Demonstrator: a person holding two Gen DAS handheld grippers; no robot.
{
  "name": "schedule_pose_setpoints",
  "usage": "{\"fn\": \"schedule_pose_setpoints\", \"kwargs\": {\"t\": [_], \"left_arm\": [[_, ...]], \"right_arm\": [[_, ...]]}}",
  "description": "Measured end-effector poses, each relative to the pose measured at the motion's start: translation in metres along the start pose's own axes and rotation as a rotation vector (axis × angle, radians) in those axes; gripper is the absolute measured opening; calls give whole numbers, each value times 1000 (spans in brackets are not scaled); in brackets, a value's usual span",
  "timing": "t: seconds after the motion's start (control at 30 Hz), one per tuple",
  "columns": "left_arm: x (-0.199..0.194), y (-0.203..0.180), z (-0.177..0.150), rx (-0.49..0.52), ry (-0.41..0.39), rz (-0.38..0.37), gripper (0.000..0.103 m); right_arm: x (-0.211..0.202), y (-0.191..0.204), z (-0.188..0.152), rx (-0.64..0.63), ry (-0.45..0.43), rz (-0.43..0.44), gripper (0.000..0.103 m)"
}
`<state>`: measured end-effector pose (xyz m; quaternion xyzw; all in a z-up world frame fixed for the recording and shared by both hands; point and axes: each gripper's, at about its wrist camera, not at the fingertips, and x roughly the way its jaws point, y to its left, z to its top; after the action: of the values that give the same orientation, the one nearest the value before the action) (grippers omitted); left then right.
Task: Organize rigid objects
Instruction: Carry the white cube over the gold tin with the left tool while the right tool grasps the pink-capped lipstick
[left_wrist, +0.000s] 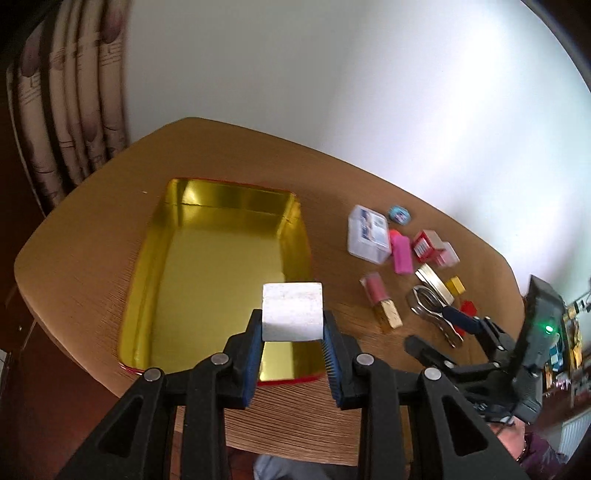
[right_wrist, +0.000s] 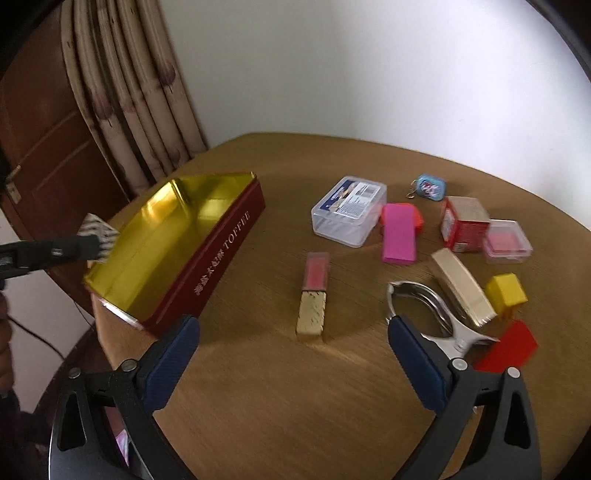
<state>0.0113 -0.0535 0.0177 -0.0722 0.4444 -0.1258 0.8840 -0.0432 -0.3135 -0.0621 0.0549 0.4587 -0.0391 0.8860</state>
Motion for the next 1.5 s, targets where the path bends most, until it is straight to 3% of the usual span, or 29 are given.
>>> {"fn": "schedule_pose_setpoints", "kwargs": {"t": [0.07,0.3,0.4,0.47,0.53,0.7,0.9,1.17,1.5], "left_arm": [[-3,9,1,-14,-15,16,30],[-2,28,4,-51,-12,12,30],[2,29,3,-48,-3,19,30],[7,30,2,-43,1,28,30],[11,32,2,-41,8,39,30],[26,44,5,-68,40,55,30],[47,60,20,-61,62,137,30],[90,62,53,17,99,161,30],[144,72,87,62,133,258,30]], "right_arm": [[13,5,5,10,33,4,87],[48,1,15,-1,116,-64,86],[64,1,16,-1,169,-77,61],[70,-2,14,5,213,-81,29],[73,-1,13,-10,216,-116,19],[66,4,9,-30,204,-76,19],[48,0,6,9,185,-27,19],[35,-13,11,84,159,13,19],[26,-10,12,97,139,39,19]]}}
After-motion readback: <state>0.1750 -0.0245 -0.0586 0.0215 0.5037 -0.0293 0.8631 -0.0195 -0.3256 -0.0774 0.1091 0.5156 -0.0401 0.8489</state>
